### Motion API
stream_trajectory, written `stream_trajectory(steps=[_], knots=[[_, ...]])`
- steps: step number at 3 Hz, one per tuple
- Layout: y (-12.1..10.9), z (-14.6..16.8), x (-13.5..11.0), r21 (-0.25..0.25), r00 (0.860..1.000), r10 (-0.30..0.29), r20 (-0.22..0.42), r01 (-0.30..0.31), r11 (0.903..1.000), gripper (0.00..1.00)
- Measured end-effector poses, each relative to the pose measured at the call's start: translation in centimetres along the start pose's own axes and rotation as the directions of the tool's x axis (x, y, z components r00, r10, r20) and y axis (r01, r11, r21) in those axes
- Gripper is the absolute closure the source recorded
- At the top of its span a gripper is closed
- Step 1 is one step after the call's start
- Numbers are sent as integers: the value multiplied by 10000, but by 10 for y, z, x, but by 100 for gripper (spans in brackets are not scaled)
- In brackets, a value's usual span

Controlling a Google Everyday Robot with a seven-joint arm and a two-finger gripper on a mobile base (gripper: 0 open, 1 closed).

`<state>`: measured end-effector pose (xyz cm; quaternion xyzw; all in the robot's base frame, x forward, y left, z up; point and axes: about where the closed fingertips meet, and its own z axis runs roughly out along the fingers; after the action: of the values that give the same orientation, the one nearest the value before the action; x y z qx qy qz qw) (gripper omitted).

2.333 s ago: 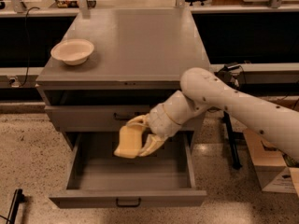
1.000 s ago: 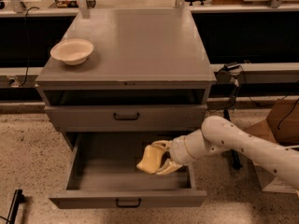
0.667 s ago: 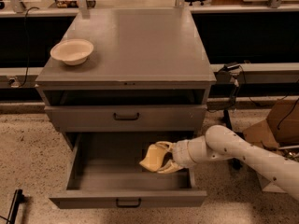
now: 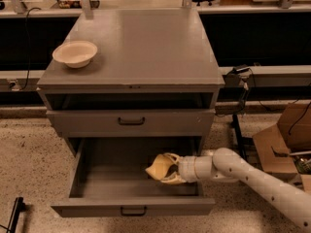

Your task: Place sponge into top drawer

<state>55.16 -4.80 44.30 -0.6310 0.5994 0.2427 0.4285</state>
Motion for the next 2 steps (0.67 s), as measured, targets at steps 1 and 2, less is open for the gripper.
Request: stream_trajectory(steps=[1, 2], knots=[[5, 31, 17, -63, 9985, 502, 209, -501, 9987, 59], [7, 35, 18, -120, 9982, 540, 254, -537, 9985, 36]])
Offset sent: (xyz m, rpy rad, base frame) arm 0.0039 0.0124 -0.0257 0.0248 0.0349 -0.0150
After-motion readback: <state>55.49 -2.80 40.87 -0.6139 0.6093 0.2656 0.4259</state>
